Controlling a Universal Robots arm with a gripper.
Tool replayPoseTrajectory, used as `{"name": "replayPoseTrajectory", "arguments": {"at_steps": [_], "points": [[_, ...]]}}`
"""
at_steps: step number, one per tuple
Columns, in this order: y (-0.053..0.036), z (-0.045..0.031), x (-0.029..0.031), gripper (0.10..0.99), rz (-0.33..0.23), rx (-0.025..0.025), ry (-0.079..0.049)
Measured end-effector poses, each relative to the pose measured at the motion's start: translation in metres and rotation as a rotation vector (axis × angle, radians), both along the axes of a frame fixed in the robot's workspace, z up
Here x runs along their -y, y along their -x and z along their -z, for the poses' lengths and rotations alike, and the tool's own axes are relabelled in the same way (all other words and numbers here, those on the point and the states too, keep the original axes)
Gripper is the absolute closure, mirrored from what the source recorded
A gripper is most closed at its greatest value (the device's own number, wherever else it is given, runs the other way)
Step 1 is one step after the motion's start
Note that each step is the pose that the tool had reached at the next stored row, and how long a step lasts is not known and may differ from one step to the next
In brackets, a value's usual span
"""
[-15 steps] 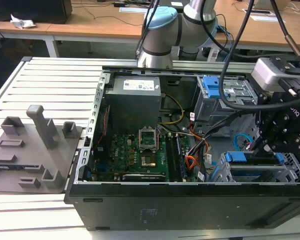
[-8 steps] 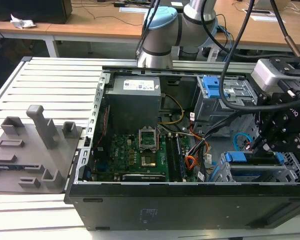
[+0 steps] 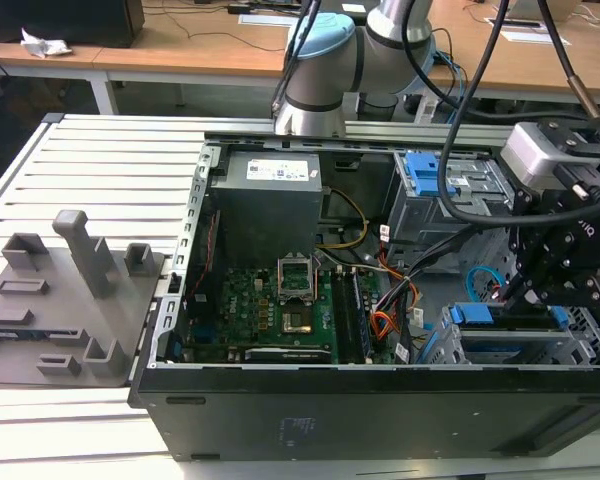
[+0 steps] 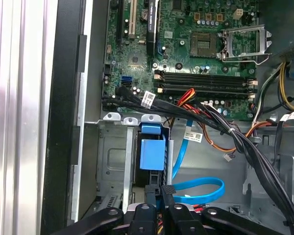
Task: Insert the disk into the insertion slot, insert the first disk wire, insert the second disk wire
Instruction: 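Insert the second disk wire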
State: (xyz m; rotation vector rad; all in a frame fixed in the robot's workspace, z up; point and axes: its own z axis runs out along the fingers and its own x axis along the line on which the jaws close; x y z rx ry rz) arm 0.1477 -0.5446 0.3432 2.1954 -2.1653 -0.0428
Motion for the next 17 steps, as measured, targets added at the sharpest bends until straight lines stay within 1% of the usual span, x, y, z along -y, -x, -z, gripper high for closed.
{"name": "replayPoseTrajectory", "arguments": {"at_steps": [6, 11, 15, 17], "points": [[-0.0004, 0.001, 0.0, 0.922, 0.001, 0.0, -0.001], [-0.0005, -0.0017, -0.0001, 0.922, 0.011, 0.0, -0.001], [-0.002, 0.0007, 0.0, 0.922, 0.013, -0.0049, -0.004], [-0.0034, 0.0019, 0.0004, 0.922, 0.013, -0.0064, -0.004]]}}
